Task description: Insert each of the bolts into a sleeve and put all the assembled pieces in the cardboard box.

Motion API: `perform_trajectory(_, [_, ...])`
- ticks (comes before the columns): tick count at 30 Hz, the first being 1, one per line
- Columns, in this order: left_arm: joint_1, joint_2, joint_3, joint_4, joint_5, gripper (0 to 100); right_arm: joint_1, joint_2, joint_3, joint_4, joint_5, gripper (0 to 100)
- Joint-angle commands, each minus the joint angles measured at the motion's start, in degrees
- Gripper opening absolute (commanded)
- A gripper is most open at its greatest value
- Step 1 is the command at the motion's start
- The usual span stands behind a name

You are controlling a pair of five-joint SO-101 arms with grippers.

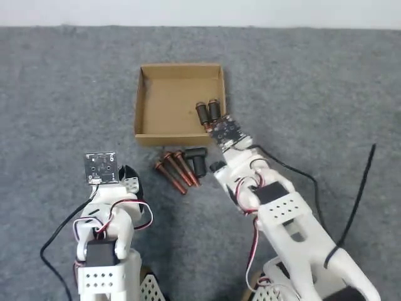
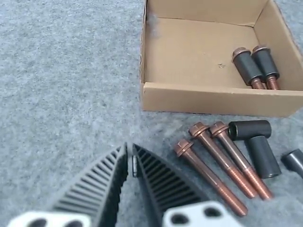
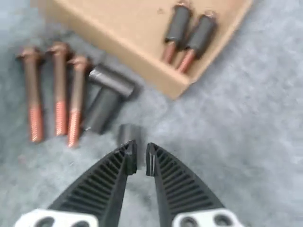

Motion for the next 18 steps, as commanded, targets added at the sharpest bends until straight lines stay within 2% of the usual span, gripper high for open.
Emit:
perform_trajectory(1, [0.18, -0.53, -0.66, -1.23, -0.70, 2, -1.98, 0.13, -5.19, 2.24, -0.62, 3.5])
perform_trajectory(6, [0.18, -0.53, -0.66, -1.23, -0.70, 2, -1.89, 8.40, -10.81, 4.88, -0.62, 10.9])
perform_trajectory(18, [0.18, -0.53, -0.66, -1.23, -0.70, 2, -1.54, 26.24, -18.81, 4.53, -0.18, 9.1])
